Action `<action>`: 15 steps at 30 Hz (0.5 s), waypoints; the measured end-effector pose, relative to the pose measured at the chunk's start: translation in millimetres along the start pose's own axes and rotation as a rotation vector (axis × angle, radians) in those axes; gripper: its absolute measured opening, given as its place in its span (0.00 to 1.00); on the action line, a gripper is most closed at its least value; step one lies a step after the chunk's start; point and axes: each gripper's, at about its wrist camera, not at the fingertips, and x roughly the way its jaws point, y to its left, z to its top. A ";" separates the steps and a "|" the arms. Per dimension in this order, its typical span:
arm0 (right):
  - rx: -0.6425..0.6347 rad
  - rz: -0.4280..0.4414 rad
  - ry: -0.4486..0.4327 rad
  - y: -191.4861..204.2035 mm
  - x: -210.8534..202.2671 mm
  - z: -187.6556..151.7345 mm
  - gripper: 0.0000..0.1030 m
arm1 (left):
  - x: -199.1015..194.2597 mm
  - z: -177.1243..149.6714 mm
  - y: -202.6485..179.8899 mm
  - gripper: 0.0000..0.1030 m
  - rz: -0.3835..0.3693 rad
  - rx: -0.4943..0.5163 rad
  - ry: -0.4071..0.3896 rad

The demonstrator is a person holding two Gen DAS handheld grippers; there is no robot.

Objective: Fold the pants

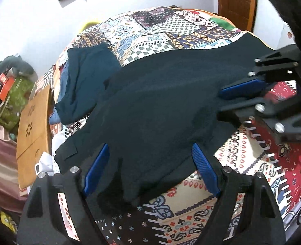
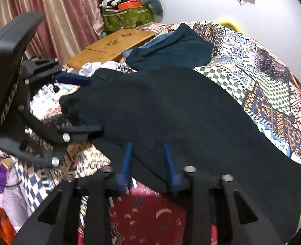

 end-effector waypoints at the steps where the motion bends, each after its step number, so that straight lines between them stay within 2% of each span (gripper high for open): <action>1: 0.003 -0.003 -0.009 1.2 -0.5 0.4 0.18 | -0.2 -0.2 -1.8 0.80 0.002 0.003 -0.003; 4: 0.017 -0.002 -0.015 3.1 -0.7 1.3 0.16 | -0.8 -1.0 -6.5 0.80 0.025 0.029 -0.027; 6: 0.023 0.010 -0.025 3.3 -2.9 -0.1 0.16 | -1.2 -0.1 -9.3 0.67 0.015 0.046 -0.044; 8: 0.018 0.018 -0.028 5.1 -5.4 -2.0 0.16 | -0.3 2.7 -15.1 0.32 -0.031 0.062 -0.043; 10: 0.004 0.015 -0.031 7.6 -6.9 -3.5 0.14 | -0.8 5.5 -21.5 0.20 -0.012 0.079 -0.048; 11: 0.000 0.015 -0.031 8.3 -8.1 -4.7 0.09 | -1.9 6.5 -25.4 0.12 0.008 0.090 -0.057; 15: -0.008 0.029 -0.034 11.2 -14.3 -7.7 0.06 | -12.4 4.0 -26.0 0.07 -0.025 0.062 -0.073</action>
